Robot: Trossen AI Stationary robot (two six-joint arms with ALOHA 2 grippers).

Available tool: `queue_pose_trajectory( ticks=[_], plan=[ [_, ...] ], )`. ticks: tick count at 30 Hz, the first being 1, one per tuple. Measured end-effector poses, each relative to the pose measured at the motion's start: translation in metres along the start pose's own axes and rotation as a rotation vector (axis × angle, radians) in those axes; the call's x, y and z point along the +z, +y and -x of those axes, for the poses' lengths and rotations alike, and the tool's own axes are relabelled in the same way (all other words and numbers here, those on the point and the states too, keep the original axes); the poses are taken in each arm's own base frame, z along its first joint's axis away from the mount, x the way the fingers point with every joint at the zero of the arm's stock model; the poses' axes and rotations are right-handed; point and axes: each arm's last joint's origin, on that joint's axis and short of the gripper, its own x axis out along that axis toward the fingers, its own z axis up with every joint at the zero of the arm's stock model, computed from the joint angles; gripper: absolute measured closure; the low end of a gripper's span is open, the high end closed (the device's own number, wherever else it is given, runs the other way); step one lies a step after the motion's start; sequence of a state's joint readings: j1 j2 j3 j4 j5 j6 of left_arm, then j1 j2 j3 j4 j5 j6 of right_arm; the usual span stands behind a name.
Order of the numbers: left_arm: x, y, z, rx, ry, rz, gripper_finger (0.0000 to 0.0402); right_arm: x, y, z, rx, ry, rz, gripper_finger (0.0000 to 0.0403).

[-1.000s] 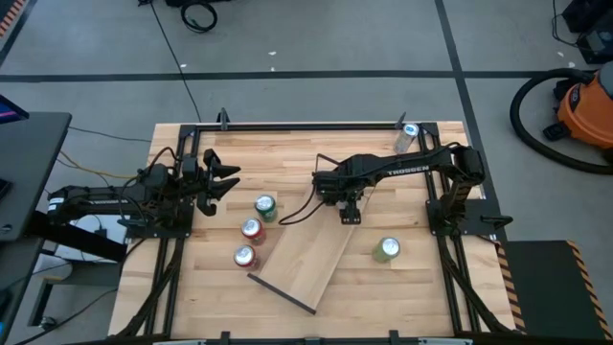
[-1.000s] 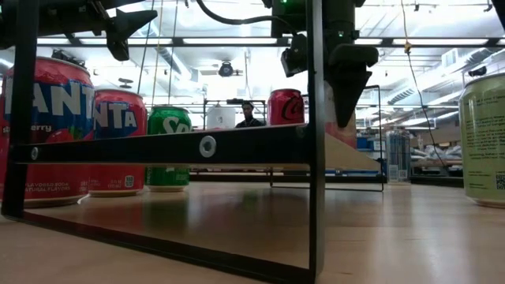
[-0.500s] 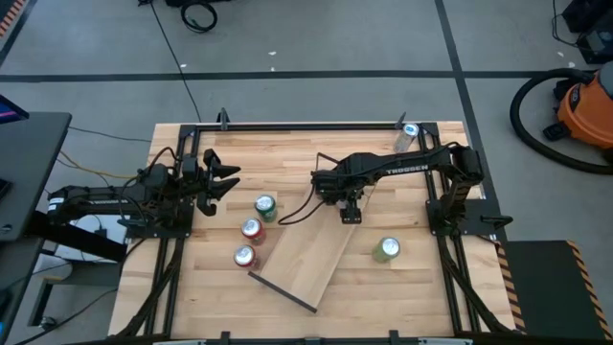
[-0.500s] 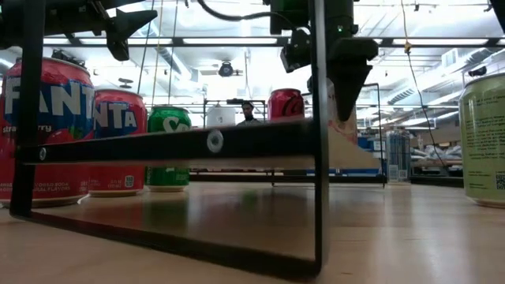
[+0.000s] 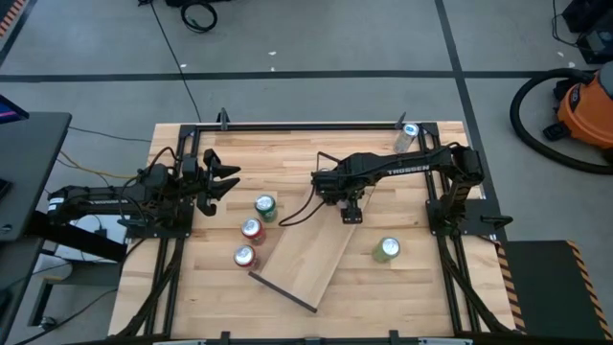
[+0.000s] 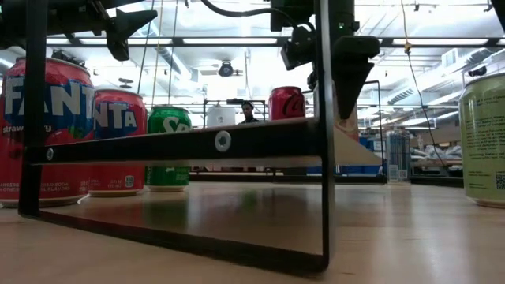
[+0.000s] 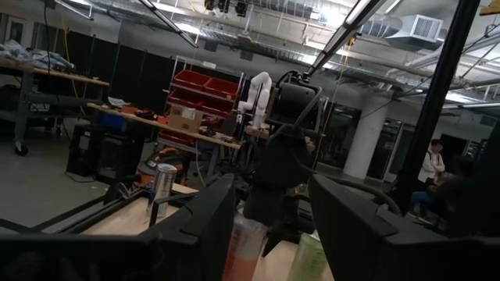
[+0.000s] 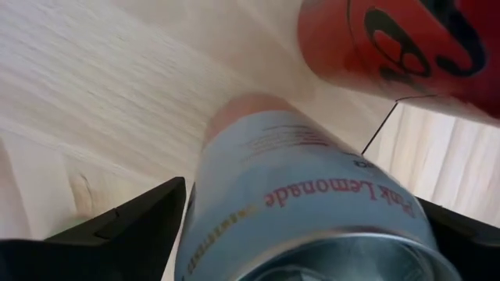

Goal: Place canned beverage on shelf
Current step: Put the white-orange soda can on the shelf

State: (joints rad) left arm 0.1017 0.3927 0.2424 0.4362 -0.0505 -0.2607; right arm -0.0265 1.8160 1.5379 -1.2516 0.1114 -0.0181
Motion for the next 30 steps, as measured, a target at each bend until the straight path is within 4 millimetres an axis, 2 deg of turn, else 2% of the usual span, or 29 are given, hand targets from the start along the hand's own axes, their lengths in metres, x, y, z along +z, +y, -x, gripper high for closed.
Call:
queue_pose_trajectory(
  ticks=[8, 17, 30],
  plan=[
    [0.0, -0.0001, 0.0, 0.0, 0.0, 0.0, 0.0225, 0.0012, -0.0001, 0.003, -0.007, -0.027, 0.0, 0.0033],
    [0.0, 0.0, 0.0, 0.0, 0.0, -0.001, 0.0225, 0.0018, -0.0003, 0.0031, -0.009, -0.032, 0.001, 0.0073],
    [0.0, 0.0, 0.0, 0.0, 0.0, -0.001, 0.0225, 0.0017, -0.0001, 0.0022, -0.004, -0.029, 0.001, 0.0044]
  ],
)
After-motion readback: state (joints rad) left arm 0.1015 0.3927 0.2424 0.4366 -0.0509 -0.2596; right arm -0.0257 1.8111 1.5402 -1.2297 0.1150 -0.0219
